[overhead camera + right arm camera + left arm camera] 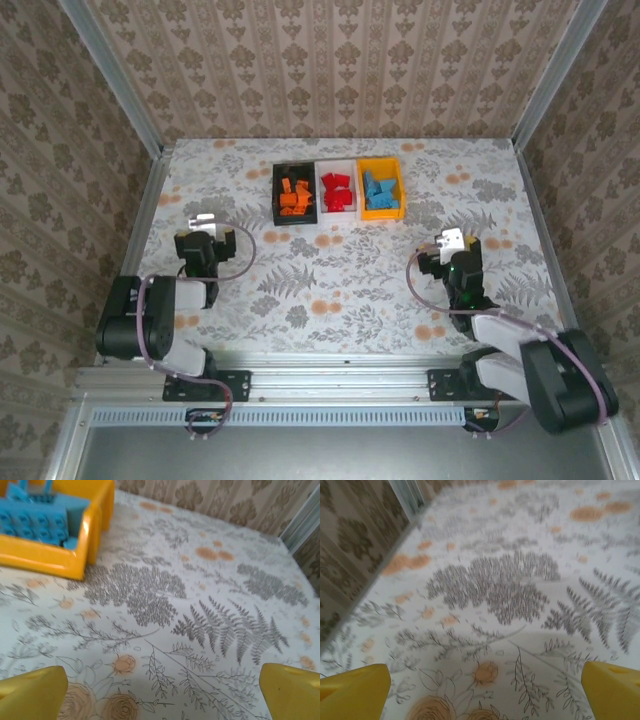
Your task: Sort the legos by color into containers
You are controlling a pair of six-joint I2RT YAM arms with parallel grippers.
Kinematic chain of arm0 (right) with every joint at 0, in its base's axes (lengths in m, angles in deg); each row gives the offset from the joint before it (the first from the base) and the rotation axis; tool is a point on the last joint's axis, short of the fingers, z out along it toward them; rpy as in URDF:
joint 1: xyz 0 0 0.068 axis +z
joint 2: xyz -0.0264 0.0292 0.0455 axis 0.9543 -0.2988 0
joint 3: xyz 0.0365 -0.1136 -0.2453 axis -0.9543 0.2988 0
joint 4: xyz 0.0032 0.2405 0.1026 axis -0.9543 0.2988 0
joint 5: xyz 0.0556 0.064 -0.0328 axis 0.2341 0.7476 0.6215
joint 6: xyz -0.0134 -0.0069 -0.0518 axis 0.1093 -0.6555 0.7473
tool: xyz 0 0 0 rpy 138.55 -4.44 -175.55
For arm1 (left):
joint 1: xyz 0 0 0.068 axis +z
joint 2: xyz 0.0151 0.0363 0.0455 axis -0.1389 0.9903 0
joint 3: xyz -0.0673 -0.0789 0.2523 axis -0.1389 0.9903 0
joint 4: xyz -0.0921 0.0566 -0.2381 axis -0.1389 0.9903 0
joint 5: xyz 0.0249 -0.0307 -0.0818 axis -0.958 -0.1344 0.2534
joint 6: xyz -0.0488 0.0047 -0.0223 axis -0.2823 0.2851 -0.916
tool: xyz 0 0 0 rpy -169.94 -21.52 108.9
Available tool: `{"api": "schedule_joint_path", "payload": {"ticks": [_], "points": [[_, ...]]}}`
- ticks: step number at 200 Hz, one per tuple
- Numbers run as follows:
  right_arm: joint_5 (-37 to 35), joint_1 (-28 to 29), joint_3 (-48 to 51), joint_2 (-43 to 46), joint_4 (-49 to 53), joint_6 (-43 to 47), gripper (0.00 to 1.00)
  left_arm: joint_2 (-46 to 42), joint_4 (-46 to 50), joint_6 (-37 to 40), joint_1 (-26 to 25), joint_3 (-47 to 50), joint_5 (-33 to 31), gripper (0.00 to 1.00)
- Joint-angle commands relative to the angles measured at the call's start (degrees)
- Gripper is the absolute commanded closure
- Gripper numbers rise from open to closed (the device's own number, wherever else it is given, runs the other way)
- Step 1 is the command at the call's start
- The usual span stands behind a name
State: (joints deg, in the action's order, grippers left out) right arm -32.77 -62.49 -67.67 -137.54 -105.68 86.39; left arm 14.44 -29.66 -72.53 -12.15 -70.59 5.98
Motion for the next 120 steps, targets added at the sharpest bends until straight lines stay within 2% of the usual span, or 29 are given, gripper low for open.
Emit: {"api": "schedule_joint_path", "payload": {"ticks": [1, 13, 23, 41, 61, 76, 80, 85, 92, 106, 120], "points": [[2.0, -0.9, -2.4, -3.3, -11.1, -3.0, 0.00, 1.1, -2.2, 1.1, 1.5, -2.3, 6.9, 0.00], [6.7, -4.0, -4.0, -2.7, -7.9, -5.3, 0.00, 0.1, -0.1, 0.3, 2.2, -2.5, 8.3, 0.00], [5.3, -4.9, -3.8, -3.2, -9.2, -7.6, 0.00, 0.8, -1.8, 0.5, 2.4, -2.4, 8.5, 0.00], [8.1, -6.0, -2.8, -4.8, -12.9, -8.8, 0.00, 0.6, -1.2, 0.6, 2.4, -2.6, 8.9, 0.00], [10.6, -6.2, -2.5, -13.3, -21.1, -9.0, 0.00, 0.4, -0.6, 0.5, 2.3, -2.6, 9.0, 0.00], [8.6, -5.9, -4.4, -21.5, -28.1, -8.7, 0.00, 0.4, -0.6, 0.5, 2.4, -2.7, 9.1, 0.00], [6.6, -5.3, -5.5, -21.3, -25.4, -8.6, 0.00, 0.4, -0.5, 0.5, 2.4, -2.7, 9.1, 0.00], [5.0, -5.0, -7.8, -19.2, -17.1, -9.3, 0.00, 0.5, -0.5, 0.5, 2.4, -2.6, 9.1, 0.00], [7.1, -5.9, -11.8, -17.4, -7.2, -10.1, 0.00, 0.4, -0.5, 0.5, 2.5, -2.7, 9.1, 0.00], [12.9, -9.9, -13.9, -19.1, -5.6, -12.8, 0.00, 0.4, -0.5, 0.5, 2.5, -2.7, 9.1, 0.00], [11.8, -9.4, -13.9, -19.3, -6.0, -12.5, 0.00, 0.4, -0.6, 0.5, 2.5, -2.7, 9.1, 0.00]]}}
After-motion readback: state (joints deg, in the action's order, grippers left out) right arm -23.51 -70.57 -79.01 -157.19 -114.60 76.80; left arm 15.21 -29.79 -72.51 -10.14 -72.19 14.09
